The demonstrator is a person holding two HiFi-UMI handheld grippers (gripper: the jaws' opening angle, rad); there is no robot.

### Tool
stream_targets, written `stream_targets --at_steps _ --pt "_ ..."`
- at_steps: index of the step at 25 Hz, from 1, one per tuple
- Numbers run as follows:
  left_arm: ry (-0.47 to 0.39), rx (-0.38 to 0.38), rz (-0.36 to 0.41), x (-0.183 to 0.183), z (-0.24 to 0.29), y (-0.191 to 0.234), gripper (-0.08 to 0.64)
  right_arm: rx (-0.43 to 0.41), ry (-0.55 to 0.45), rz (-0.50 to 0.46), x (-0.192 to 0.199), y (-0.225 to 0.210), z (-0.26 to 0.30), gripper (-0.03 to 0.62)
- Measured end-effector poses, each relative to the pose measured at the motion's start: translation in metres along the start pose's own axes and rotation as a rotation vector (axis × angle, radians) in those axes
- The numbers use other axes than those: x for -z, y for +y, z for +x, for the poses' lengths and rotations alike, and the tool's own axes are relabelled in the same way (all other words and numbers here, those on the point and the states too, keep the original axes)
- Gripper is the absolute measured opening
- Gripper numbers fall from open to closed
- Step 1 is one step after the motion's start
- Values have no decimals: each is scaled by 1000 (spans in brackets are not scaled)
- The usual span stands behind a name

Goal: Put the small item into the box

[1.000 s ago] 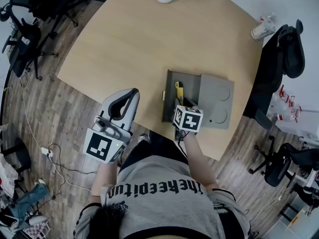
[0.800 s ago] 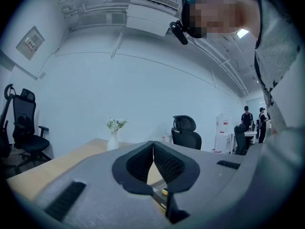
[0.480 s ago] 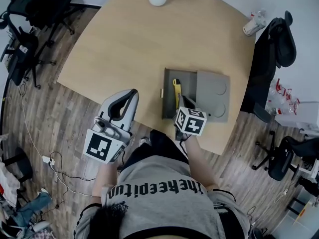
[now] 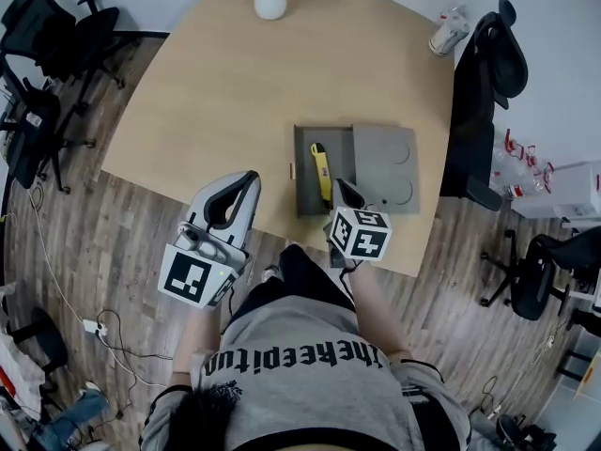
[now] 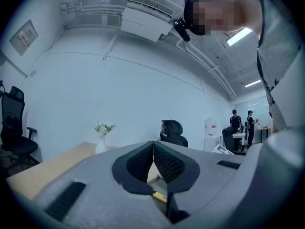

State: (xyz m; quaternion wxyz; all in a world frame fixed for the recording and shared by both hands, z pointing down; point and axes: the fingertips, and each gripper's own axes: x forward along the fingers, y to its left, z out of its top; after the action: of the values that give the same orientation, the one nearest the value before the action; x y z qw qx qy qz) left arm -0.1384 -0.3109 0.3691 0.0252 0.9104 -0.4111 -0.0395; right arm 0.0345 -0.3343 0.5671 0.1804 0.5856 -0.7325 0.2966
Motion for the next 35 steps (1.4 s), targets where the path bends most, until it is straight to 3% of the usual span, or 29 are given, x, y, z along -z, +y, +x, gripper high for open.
stream_targets --at_steps 15,35 --pt "-16 79 -5 -6 -14 -37 17 -3 -137 18 -13 8 -64 6" --pt "-35 152 21 -18 -40 -82 17 -2 -305 -93 -26 33 -144 6"
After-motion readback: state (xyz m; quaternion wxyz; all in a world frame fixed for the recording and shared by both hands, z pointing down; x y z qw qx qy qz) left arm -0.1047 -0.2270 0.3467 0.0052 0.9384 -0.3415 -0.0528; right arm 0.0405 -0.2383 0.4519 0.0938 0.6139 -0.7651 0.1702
